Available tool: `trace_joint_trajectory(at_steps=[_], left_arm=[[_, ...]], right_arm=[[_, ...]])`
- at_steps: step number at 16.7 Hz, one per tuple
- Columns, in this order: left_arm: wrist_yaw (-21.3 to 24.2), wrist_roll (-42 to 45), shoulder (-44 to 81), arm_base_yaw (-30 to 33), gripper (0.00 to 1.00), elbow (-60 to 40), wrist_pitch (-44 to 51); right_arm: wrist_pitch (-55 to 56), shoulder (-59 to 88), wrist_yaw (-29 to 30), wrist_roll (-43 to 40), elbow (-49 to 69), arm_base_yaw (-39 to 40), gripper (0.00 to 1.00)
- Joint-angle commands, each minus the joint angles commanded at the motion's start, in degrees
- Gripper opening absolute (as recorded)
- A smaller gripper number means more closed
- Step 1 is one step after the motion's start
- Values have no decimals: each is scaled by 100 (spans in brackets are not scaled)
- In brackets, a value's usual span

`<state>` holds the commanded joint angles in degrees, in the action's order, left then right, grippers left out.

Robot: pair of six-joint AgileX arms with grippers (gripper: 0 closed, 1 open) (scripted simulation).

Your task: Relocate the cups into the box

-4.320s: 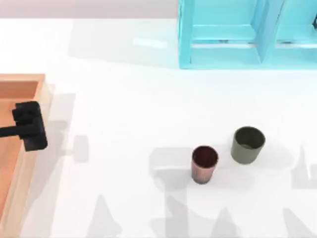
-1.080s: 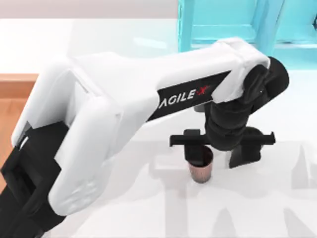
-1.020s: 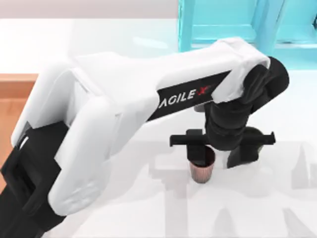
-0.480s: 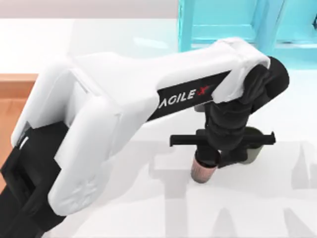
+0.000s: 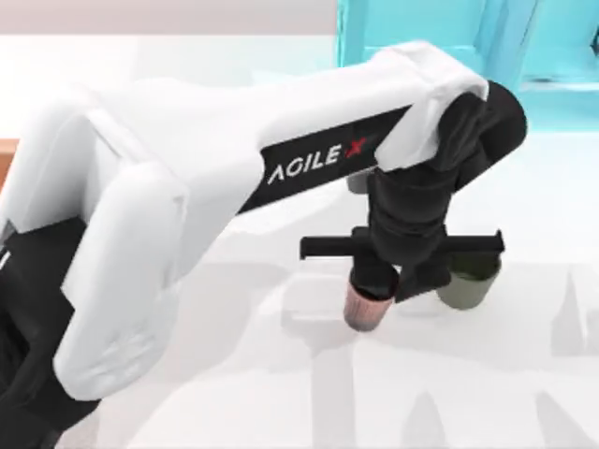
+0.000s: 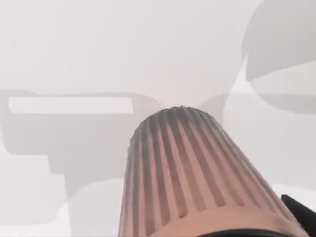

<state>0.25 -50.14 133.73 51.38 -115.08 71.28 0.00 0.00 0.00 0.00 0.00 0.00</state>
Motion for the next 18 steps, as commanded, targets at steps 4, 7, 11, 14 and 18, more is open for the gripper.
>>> trace_joint_trajectory(at_steps=[4, 7, 11, 14, 18], left_arm=[[-1, 410, -1020, -405, 0, 513, 430], [-8, 668, -1576, -639, 0, 832, 738], [-8, 711, -1654, -680, 0, 895, 776], [-10, 788, -1660, -718, 0, 909, 795], [37, 1594, -2044, -1544, 0, 1302, 967]], right_arm=[[0, 0, 0, 0, 0, 0, 100], [0, 0, 0, 0, 0, 0, 100], [0, 0, 0, 0, 0, 0, 100], [0, 0, 0, 0, 0, 0, 100], [0, 0, 0, 0, 0, 0, 100]])
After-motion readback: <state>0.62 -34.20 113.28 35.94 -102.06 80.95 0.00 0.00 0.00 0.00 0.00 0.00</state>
